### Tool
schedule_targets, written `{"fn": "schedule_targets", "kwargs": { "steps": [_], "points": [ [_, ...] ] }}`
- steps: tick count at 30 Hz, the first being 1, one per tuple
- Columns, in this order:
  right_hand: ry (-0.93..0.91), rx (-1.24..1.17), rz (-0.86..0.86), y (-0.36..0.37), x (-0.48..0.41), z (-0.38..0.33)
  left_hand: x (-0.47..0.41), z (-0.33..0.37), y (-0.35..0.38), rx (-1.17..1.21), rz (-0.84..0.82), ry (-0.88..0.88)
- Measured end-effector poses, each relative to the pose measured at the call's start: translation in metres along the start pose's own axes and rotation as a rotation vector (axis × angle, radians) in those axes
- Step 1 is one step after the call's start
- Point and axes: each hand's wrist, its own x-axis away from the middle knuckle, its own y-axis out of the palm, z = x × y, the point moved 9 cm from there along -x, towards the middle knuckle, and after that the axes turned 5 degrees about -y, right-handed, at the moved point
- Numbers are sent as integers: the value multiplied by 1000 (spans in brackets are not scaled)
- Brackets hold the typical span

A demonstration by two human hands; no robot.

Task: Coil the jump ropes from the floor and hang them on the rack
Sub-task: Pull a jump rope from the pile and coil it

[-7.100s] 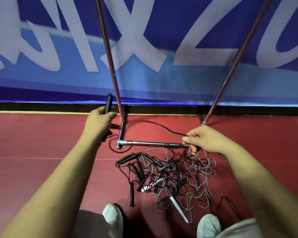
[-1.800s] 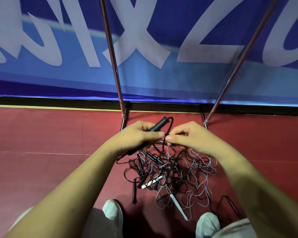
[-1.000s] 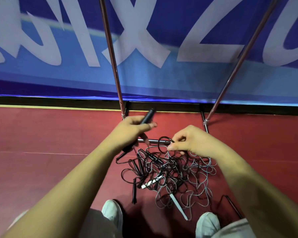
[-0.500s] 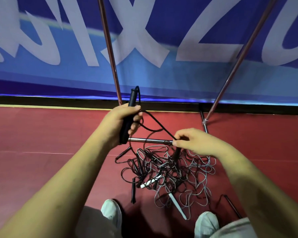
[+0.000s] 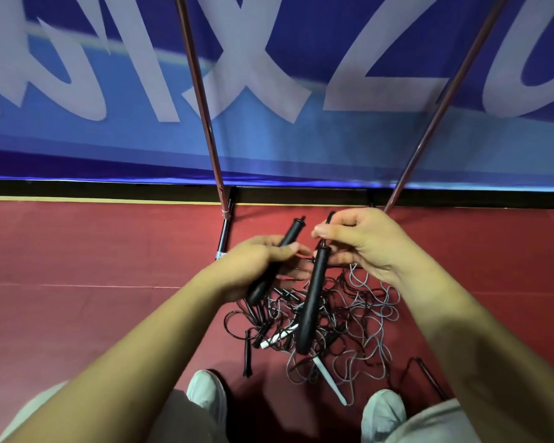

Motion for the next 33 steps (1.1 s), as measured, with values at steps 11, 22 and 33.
{"fn": "schedule_targets", "kwargs": {
  "steps": [11, 22, 33],
  "points": [
    [-2, -216, 312, -32, 4, 6, 4, -15, 51, 300, -344, -127],
    [-53, 430, 320, -45, 0, -2, 1, -18, 45, 213, -362, -113],
    [-185, 112, -119, -11, 1, -15, 20, -2, 52, 151, -542, -39]
  ]
}}
